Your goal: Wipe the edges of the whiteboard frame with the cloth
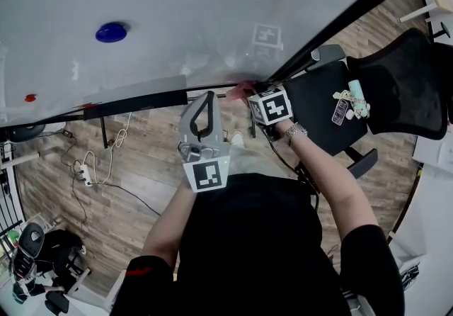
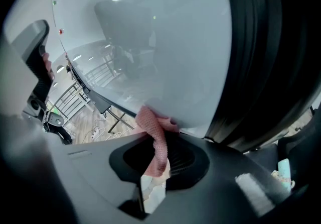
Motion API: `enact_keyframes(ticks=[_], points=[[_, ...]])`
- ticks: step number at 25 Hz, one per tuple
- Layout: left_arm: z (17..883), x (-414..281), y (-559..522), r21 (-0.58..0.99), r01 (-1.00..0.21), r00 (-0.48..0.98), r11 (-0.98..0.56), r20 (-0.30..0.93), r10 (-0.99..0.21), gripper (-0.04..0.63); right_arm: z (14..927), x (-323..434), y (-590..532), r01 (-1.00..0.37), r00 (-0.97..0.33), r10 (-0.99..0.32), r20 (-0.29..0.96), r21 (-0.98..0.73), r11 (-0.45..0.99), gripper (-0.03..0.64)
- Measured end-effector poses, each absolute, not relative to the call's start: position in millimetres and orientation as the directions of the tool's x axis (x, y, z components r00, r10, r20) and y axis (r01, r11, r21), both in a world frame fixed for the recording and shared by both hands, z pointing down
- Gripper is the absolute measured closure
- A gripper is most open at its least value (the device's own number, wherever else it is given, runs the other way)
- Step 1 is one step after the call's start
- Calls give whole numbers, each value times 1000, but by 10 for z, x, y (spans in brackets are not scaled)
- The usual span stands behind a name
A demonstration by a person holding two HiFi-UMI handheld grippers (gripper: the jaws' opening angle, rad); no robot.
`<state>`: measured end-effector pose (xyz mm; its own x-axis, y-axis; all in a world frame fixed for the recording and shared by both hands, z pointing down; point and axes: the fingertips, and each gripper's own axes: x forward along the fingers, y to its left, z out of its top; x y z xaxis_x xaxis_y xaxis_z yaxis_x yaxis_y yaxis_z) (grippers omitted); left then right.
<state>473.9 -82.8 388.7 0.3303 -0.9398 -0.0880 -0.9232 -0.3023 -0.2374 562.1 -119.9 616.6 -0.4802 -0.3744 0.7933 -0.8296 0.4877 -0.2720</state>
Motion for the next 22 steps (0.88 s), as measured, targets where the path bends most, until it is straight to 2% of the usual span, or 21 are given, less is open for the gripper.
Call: enact_keyframes(ticks=[22], points=[[3889,4742,-733,-247,-919,336,-307,-82,-938,598,6166,5830,-1205,-857,-446,-397,802,-254,449,558]])
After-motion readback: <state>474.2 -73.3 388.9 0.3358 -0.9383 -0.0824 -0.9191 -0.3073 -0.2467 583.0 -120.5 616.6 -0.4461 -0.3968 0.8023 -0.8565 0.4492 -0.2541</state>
